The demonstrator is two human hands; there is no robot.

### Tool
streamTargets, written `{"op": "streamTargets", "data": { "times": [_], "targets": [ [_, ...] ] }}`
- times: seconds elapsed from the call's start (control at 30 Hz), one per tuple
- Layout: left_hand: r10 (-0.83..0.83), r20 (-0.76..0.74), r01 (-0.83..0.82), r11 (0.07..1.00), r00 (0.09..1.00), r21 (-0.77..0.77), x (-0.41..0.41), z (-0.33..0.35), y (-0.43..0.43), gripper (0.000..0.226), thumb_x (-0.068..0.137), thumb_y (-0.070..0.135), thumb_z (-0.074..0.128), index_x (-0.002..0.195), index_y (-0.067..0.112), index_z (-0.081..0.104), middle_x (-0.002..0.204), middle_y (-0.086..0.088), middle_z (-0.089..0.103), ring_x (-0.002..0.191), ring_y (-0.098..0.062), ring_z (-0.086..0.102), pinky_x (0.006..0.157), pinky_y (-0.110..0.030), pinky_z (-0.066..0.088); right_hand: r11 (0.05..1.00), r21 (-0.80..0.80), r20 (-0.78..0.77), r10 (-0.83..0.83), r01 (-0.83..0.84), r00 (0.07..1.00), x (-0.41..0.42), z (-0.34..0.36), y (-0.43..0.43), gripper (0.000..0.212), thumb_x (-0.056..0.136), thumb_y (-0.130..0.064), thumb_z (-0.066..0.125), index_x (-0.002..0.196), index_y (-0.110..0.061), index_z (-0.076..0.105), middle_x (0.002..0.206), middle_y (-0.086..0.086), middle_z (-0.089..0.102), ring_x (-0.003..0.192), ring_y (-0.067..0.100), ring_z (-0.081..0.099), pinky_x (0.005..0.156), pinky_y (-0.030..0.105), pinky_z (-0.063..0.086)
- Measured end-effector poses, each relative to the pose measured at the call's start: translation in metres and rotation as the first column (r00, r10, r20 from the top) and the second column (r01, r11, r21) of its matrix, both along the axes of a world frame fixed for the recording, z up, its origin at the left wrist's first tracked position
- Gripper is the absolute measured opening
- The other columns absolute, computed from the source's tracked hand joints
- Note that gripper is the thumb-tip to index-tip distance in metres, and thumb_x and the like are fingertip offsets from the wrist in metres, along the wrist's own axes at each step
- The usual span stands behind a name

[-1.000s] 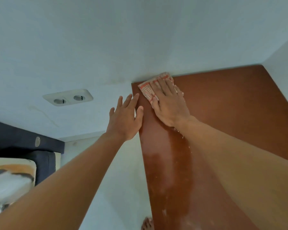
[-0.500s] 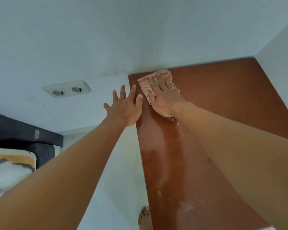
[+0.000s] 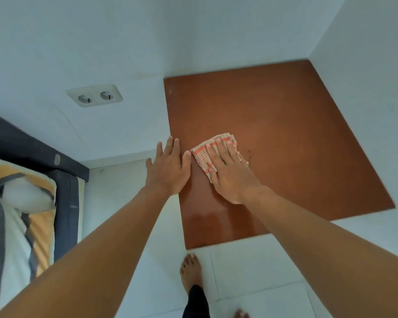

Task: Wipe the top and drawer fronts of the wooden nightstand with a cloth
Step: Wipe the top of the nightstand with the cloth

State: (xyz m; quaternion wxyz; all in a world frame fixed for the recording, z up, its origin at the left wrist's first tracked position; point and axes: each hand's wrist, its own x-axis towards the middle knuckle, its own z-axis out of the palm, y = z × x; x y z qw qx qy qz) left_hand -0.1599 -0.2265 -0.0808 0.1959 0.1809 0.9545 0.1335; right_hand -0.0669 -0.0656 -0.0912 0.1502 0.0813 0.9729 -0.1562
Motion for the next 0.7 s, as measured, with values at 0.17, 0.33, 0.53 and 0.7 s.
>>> {"op": "streamTargets", "data": {
  "times": [0.17, 0.33, 0.53, 0.7],
  "targets": [
    [0.036, 0.007, -0.036, 0.999, 0.999, 0.007, 0.062, 0.002, -0.018, 0.068, 0.104, 0.054, 0.015, 0.162, 0.02, 0.013, 0.17, 0.001, 0.007, 0.157, -0.026, 0.001, 0.12, -0.062, 0.014, 0.997, -0.048, -0.065, 0.053, -0.056, 0.996, 0.077, -0.008, -0.01, 0.06, 0.107, -0.032, 0.026, 0.164, -0.021, 0.012, 0.172, 0.005, 0.002, 0.159, 0.028, -0.004, 0.128, 0.047, 0.012],
    [0.073, 0.015, -0.073, 0.997, 0.997, 0.029, 0.115, 0.006, -0.031, 0.068, 0.104, 0.054, 0.015, 0.162, 0.019, 0.014, 0.17, 0.001, 0.011, 0.156, -0.027, 0.004, 0.12, -0.063, 0.018, 0.988, -0.042, -0.082, 0.147, -0.151, 0.986, 0.15, -0.018, -0.019, 0.063, 0.098, -0.025, 0.028, 0.16, -0.015, 0.03, 0.168, 0.01, 0.025, 0.157, 0.032, 0.017, 0.116, 0.057, 0.038],
    [0.086, -0.008, -0.085, 0.993, 0.996, 0.08, 0.147, 0.022, -0.046, 0.065, 0.105, 0.051, 0.017, 0.161, 0.018, 0.016, 0.169, -0.001, 0.014, 0.156, -0.028, 0.006, 0.118, -0.062, 0.022, 0.992, -0.012, -0.227, 0.12, -0.126, 0.966, 0.247, -0.025, -0.029, 0.062, 0.093, -0.005, 0.051, 0.154, -0.012, 0.043, 0.161, 0.008, 0.04, 0.149, 0.027, 0.038, 0.086, 0.042, 0.063],
    [0.074, -0.036, -0.071, 0.994, 0.997, 0.08, 0.157, 0.017, -0.059, 0.065, 0.105, 0.053, 0.017, 0.161, 0.02, 0.015, 0.169, -0.001, 0.013, 0.156, -0.027, 0.005, 0.12, -0.061, 0.02, 0.991, -0.134, -0.266, -0.046, 0.01, 0.963, 0.296, -0.044, -0.021, 0.063, 0.093, -0.003, 0.057, 0.154, -0.012, 0.042, 0.162, 0.007, 0.037, 0.145, 0.024, 0.044, 0.068, 0.034, 0.066]
  ]
}}
